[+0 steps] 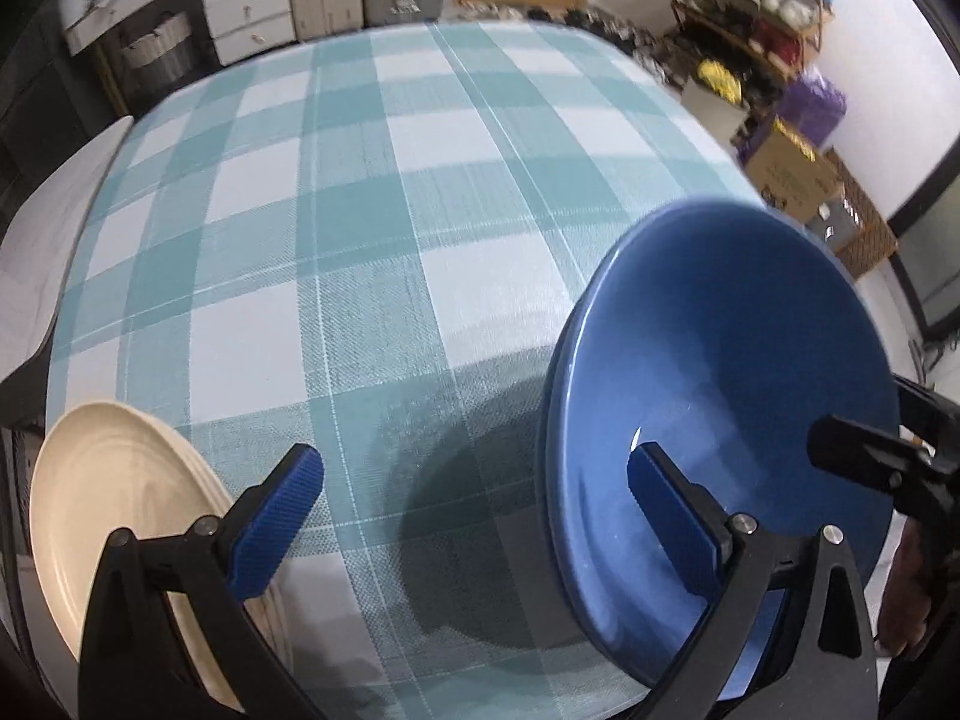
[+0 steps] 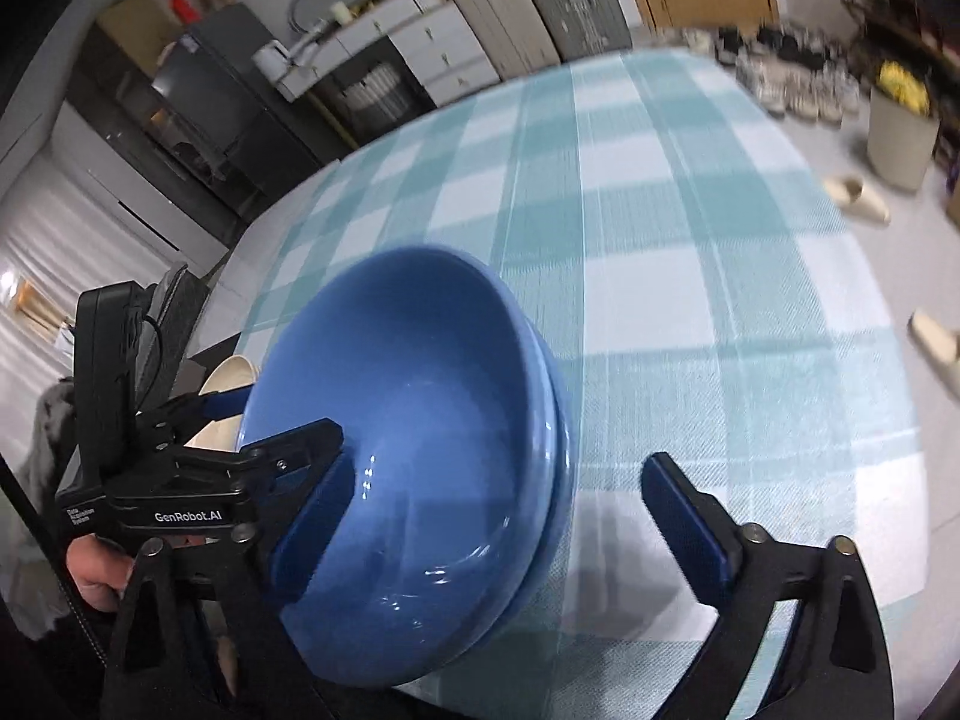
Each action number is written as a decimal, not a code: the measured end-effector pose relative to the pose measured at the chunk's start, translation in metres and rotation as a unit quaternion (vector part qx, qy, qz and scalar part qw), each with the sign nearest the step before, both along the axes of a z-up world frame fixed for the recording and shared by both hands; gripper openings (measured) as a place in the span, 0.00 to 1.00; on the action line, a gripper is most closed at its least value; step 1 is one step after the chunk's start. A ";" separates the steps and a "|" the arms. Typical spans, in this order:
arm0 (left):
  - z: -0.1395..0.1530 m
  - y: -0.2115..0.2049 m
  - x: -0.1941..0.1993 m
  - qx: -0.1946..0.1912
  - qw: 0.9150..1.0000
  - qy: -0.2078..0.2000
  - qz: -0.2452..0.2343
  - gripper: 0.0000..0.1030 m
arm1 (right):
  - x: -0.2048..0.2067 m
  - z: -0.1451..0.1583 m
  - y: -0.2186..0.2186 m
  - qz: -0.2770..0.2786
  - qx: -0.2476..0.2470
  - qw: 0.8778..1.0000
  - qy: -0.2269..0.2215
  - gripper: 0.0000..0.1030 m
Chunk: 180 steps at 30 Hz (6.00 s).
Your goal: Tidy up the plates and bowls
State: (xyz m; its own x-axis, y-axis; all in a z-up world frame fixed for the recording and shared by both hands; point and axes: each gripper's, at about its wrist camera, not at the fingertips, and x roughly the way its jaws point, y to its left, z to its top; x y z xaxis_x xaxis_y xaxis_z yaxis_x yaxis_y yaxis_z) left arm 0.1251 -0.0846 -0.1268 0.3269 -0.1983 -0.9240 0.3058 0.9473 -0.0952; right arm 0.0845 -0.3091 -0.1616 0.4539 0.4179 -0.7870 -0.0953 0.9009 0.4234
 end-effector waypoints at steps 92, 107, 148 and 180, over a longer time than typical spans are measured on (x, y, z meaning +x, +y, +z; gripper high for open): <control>0.044 0.070 0.012 -0.044 0.987 0.151 0.017 0.19 | 0.085 0.054 0.129 0.134 -0.190 0.969 0.080 0.12; 0.069 0.196 -0.019 -0.055 0.986 0.103 0.122 0.19 | 0.074 0.072 0.260 0.210 -0.171 0.961 0.060 0.12; 0.020 0.270 -0.055 -0.062 0.974 0.061 0.210 0.43 | 0.042 0.015 0.341 0.267 -0.163 0.949 0.037 0.32; 0.125 0.206 -0.167 0.029 0.912 -0.311 0.267 1.00 | -0.086 0.107 0.272 0.174 -0.142 0.945 -0.237 0.88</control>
